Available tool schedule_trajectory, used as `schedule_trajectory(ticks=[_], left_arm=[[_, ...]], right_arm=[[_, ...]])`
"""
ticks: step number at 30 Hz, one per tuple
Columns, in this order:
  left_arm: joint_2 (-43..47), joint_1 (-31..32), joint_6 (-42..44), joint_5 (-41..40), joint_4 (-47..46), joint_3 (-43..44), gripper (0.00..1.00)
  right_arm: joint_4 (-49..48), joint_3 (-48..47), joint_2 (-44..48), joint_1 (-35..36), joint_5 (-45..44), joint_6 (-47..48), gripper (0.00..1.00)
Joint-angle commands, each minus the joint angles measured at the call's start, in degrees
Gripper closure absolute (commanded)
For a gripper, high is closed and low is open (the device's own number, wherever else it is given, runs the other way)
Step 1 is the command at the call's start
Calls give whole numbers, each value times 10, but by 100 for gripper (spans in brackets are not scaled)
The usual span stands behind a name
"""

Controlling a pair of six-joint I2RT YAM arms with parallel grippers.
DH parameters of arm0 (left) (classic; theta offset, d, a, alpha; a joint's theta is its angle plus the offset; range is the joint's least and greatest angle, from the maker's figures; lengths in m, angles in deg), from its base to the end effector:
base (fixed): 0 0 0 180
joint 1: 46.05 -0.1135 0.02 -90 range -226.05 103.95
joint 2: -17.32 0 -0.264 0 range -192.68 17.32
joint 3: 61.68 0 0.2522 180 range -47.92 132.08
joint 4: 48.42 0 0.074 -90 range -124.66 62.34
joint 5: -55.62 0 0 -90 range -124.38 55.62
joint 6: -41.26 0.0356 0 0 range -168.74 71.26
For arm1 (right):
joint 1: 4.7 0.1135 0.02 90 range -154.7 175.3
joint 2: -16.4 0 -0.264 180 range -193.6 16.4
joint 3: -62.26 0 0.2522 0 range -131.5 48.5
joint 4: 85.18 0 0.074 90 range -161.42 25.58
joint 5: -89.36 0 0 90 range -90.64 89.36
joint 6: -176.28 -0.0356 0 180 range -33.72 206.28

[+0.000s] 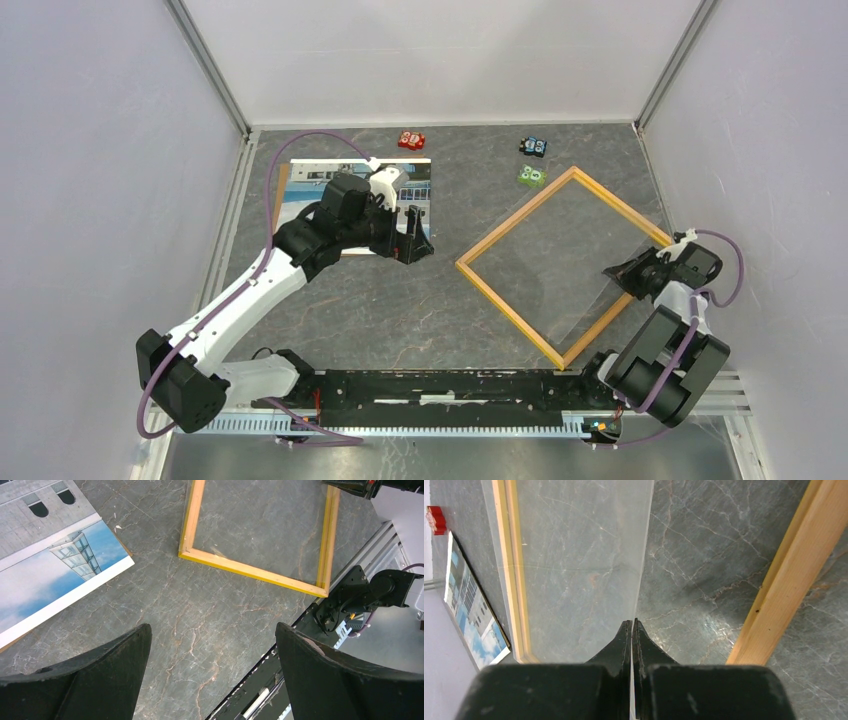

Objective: Put the photo into the frame

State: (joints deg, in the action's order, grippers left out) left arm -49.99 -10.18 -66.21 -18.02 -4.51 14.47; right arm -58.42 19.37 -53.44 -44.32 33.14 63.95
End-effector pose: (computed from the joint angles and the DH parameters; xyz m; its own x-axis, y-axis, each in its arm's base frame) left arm 0.2015 -0.1581 0.3337 -0.6690 0.1283 -0.7321 0.5747 0.7139 -0.4001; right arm 0.1783 -0.1219 0.1635 -0.4692 0.7984 -0.3772 0.4917 0.5911 0.6394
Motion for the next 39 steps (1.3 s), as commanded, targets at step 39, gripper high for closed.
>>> schedule_trajectory(ticks=[39], left_arm=[[4, 28, 32, -16, -2, 1, 0]], right_arm=[[46, -15, 17, -38, -57, 50, 100]])
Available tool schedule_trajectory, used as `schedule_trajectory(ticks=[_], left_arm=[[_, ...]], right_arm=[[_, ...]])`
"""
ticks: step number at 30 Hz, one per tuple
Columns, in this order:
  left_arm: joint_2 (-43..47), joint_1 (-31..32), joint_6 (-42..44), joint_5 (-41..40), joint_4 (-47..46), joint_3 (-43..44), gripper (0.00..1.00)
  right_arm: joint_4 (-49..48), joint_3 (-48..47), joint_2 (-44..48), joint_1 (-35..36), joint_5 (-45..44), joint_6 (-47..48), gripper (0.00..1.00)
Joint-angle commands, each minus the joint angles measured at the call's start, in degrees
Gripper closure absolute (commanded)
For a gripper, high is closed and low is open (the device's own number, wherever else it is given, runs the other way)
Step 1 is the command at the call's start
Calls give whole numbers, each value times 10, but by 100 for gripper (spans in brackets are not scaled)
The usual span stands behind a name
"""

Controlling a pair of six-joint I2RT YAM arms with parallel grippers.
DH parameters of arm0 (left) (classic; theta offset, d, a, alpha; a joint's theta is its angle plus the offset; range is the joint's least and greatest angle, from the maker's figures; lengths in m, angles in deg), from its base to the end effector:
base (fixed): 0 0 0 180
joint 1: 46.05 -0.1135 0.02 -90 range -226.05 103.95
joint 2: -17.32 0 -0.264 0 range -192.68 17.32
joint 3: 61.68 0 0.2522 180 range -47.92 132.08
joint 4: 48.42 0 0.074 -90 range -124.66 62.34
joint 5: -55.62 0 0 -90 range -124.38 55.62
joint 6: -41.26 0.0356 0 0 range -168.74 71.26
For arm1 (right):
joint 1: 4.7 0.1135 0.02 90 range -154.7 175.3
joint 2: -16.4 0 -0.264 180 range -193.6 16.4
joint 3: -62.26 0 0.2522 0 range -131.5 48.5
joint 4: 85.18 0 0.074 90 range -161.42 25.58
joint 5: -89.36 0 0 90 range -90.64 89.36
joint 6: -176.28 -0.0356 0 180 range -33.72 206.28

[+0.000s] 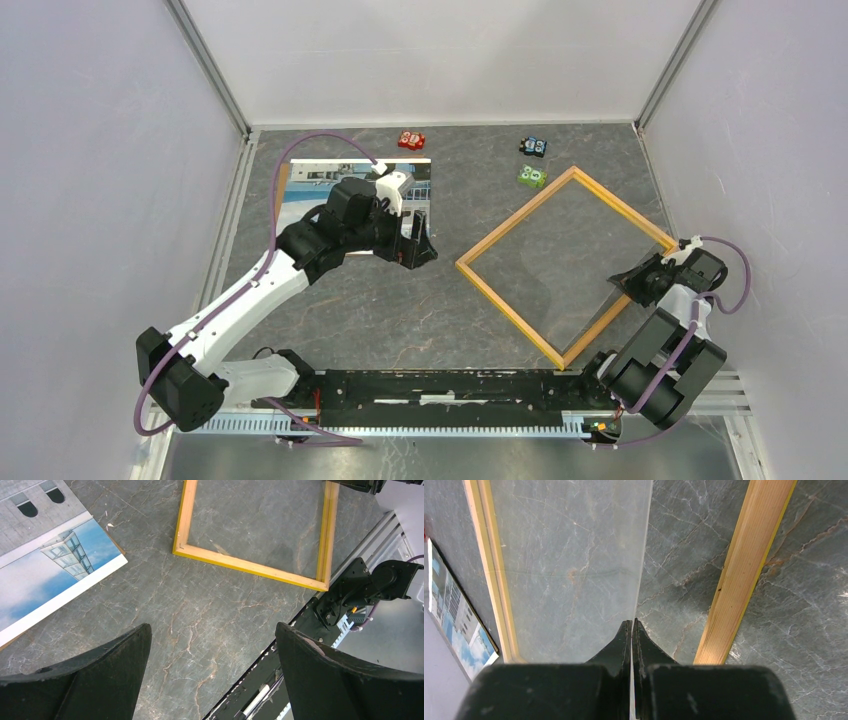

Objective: Put the photo into the frame

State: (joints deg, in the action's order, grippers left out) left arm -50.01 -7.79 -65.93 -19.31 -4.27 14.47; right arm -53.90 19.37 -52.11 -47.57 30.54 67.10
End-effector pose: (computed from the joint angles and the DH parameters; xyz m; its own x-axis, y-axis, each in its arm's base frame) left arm 0.1952 -0.1657 0.3331 -0.6597 0.1568 -0.7350 0.5961 0.7047 -0.3848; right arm 0.1648 -0.1278 0.1626 -0.4567 0.8075 -0.3733 0.5557 0.5867 0.5891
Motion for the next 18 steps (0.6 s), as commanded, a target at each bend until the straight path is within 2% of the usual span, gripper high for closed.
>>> schedule_trajectory(ticks=[1, 18], left_arm=[[5, 4, 30, -3, -4, 1, 0], [4, 9, 30, -2, -4, 1, 0]], right_arm=[[1, -16, 7, -7, -33, 19, 100], [16, -29, 20, -8, -38, 19, 100]])
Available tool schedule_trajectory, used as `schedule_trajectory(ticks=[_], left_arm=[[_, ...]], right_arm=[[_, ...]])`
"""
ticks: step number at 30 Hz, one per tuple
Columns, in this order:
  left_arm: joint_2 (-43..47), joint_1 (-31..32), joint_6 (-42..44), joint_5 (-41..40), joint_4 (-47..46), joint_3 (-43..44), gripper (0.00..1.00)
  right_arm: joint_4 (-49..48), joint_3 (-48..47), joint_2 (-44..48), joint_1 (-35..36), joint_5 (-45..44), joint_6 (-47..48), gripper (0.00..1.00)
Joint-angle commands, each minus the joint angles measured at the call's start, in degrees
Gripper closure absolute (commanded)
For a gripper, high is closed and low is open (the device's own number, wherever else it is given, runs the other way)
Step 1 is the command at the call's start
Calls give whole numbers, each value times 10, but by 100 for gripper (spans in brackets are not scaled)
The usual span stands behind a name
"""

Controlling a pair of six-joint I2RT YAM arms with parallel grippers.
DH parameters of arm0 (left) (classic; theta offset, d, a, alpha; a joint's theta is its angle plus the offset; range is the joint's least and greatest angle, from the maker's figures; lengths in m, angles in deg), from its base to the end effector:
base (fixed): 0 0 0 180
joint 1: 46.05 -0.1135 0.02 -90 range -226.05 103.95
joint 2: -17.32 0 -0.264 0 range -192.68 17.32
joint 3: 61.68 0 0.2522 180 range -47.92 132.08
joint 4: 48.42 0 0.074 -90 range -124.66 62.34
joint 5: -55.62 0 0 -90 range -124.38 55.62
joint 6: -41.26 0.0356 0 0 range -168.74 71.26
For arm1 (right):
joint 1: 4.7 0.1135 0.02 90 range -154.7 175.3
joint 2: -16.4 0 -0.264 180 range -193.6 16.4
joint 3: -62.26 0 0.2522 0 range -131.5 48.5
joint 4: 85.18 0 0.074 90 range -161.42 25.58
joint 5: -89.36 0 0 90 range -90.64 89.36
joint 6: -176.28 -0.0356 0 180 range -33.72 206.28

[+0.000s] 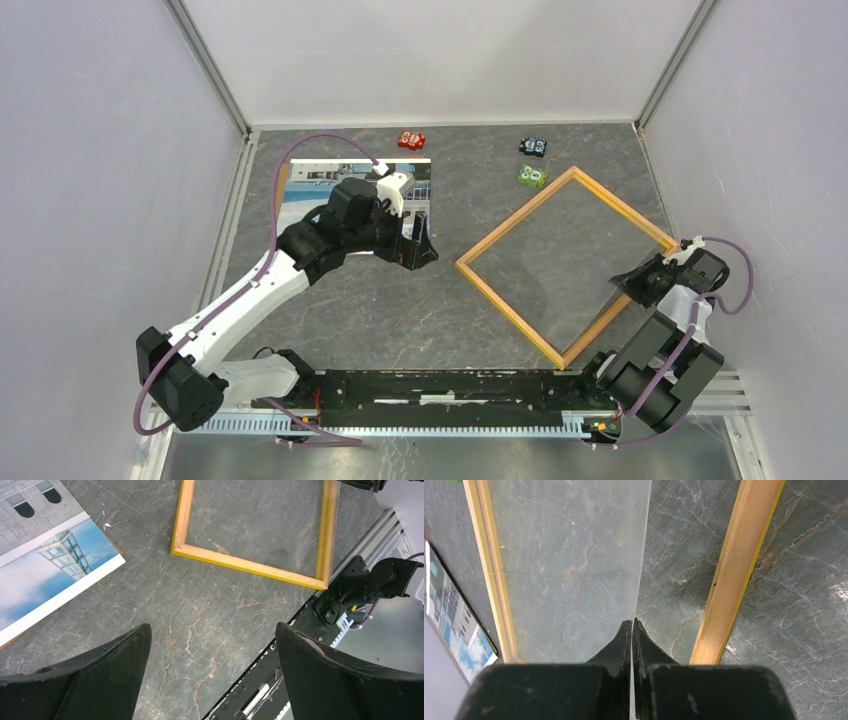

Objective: Put the photo into the frame

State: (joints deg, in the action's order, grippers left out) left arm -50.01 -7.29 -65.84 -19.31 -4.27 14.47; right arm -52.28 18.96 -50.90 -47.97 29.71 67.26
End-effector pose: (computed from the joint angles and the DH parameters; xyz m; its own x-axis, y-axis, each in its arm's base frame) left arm 0.1937 -0.1674 0.3331 -0.6574 0.1637 -0.7356 0.6033 0.6992 -0.3836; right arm 0.1621 -0.1279 0.1667 -0.4494 0.8093 -0.3783 0.5680 0.5857 0.5781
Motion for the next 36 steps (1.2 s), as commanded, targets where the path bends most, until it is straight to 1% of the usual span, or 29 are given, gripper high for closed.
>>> schedule_trajectory(ticks=[1, 13, 22, 36], left_arm=[[3, 4, 30, -2, -4, 1, 0], [1, 9, 29, 3, -4, 1, 0], [2, 10, 30, 0, -4, 1, 0], [2, 14, 30, 0, -4, 0, 0]], right_arm=[[2, -26, 8, -5, -30, 19, 100], [21, -31, 25, -3, -34, 25, 100], [18, -34, 26, -4, -27, 21, 100], [49, -53, 18, -4, -56, 43, 100]])
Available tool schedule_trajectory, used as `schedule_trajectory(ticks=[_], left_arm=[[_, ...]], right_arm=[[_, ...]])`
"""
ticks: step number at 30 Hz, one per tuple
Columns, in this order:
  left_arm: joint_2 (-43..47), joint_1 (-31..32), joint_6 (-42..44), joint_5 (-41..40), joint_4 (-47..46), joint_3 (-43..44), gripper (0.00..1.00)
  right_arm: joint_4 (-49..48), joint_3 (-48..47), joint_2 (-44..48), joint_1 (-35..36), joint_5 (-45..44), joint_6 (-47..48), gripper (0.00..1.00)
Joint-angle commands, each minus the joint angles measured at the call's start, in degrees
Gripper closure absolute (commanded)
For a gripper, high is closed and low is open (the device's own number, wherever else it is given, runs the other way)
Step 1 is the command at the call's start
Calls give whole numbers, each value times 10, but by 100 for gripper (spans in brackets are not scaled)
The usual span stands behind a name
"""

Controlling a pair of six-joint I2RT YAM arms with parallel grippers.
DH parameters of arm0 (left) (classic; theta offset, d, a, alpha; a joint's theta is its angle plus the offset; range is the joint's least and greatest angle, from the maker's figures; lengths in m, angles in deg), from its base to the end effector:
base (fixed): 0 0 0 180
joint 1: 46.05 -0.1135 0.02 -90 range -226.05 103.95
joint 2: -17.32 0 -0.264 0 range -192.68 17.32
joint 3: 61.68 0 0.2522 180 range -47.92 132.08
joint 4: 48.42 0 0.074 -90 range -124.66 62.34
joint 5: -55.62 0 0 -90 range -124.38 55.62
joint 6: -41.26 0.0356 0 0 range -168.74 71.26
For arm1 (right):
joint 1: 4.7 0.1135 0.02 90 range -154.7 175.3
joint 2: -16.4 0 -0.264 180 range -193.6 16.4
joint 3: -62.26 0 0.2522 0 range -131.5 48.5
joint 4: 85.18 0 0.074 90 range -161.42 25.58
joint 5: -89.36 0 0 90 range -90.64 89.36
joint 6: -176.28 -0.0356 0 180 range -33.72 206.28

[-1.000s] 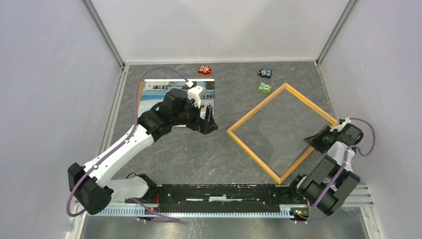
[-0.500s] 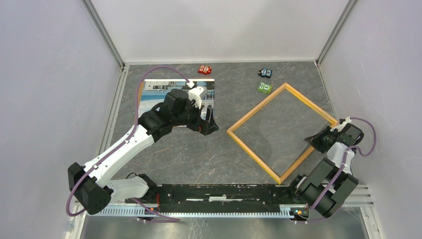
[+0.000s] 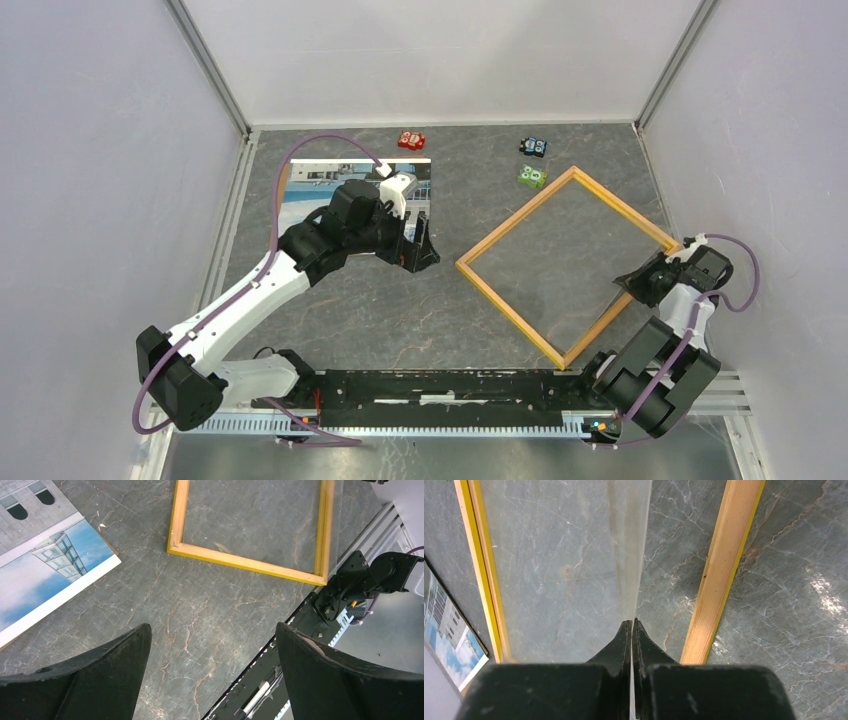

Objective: Put the photo into the frame

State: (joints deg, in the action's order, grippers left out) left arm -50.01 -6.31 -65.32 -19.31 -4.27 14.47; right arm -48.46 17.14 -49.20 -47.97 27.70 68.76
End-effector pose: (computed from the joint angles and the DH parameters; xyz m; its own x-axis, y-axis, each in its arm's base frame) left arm 0.1908 -0.1707 0.3331 -0.6489 0.1811 -0.7390 0.6211 0.6872 -0.3769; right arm 0.1603 -0.1277 0.1771 -0.4584 0.7954 -0.3965 0.5810 0.6058 0.5436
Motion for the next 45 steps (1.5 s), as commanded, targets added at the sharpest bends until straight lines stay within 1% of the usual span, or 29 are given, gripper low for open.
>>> schedule_trajectory(ticks=[1, 11, 20, 24, 36, 37, 38, 40, 42, 43, 44, 45], left_arm=[[1, 5, 25, 0, -4, 0, 0], [1, 9, 27, -2, -3, 1, 0], [-1, 9, 28, -3, -2, 1, 0], [-2, 9, 27, -4, -3, 2, 0], [1, 9, 27, -2, -2, 1, 0], [1, 9, 27, -2, -2, 1, 0], [2, 9, 27, -2, -3, 1, 0], [1, 10, 27, -3, -3, 1, 0], [1, 9, 26, -1, -2, 2, 0], [-1, 9, 27, -1, -2, 2, 0], [-2, 9, 26, 0, -3, 2, 0], [-2, 10, 26, 0, -2, 2, 0]], right_arm=[[12, -36, 0, -4, -37, 29, 100], [-20, -30, -21, -2, 2, 26, 100], [-55, -14, 10, 8, 28, 20, 100], [-69, -7, 27, 11, 35, 15, 94], [-109, 2, 22, 12, 44, -5, 89], [-110, 2, 21, 12, 45, -5, 84], [-110, 0, 20, 13, 46, -4, 73], [-83, -11, 21, 15, 22, 8, 46], [-28, -42, 25, 32, -72, 31, 26], [-1, -62, 32, 43, -123, 37, 19], [21, -81, 42, 55, -188, 39, 8], [37, -96, 49, 72, -256, 40, 2]])
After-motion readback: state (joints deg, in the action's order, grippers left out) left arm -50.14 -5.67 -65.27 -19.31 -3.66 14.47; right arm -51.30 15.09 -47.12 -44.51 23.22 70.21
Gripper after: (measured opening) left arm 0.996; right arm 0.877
